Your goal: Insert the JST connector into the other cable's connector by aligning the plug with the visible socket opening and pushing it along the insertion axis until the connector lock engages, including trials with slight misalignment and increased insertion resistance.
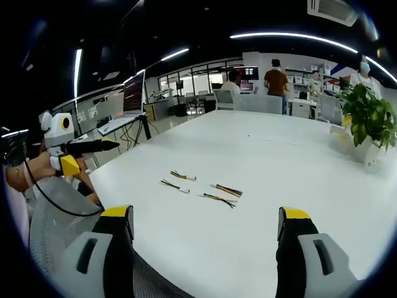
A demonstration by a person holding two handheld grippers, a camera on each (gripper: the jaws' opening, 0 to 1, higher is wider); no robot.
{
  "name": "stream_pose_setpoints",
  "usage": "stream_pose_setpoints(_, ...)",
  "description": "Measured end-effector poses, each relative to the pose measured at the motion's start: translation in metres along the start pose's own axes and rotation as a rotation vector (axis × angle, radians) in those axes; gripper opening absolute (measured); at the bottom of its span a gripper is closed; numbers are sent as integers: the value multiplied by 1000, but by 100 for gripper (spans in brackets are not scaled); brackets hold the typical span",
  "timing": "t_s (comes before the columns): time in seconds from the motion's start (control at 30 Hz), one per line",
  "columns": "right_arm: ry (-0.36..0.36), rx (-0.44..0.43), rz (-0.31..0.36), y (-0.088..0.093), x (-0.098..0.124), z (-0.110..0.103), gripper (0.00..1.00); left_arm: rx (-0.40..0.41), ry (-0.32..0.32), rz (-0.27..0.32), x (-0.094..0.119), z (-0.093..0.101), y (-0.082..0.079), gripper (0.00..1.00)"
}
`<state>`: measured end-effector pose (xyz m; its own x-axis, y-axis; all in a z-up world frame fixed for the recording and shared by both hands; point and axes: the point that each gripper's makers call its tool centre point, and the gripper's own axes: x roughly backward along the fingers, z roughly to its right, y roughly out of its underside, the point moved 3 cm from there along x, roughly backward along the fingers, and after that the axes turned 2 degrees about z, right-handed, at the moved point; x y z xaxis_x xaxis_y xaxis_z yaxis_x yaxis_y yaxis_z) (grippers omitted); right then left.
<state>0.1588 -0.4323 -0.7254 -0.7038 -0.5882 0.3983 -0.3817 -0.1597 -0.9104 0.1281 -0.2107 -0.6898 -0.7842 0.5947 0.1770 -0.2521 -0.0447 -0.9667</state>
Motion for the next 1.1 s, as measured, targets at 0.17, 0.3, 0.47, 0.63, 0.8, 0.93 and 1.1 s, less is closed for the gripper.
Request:
stream_pose_setpoints(0.17,4,-10,-1,1,0,1,95,-16,5,-20,-1,2,3,99)
stream_pose_setpoints(0.3,3,-8,-7,2,0,1,95,-25,2,-25,-1,2,4,99)
stream_pose_setpoints(0.47,7,-12,-15,3,0,1,95,-20,-22,-64,0,-2,10,99)
stream_pose_setpoints(0.63,4,-13,-23,4,0,1,94,-1,-18,-68,0,-2,10,98)
stream_pose_setpoints(0.8,1,-11,-30,5,0,1,94,-1,-16,-80,0,-2,12,97)
stream_pose_setpoints(0.93,1,-15,-30,6,0,1,94,1,-22,-60,2,-4,9,89)
stream_pose_setpoints(1.1,0,-11,-38,7,-1,1,93,46,-36,-67,3,-8,10,93)
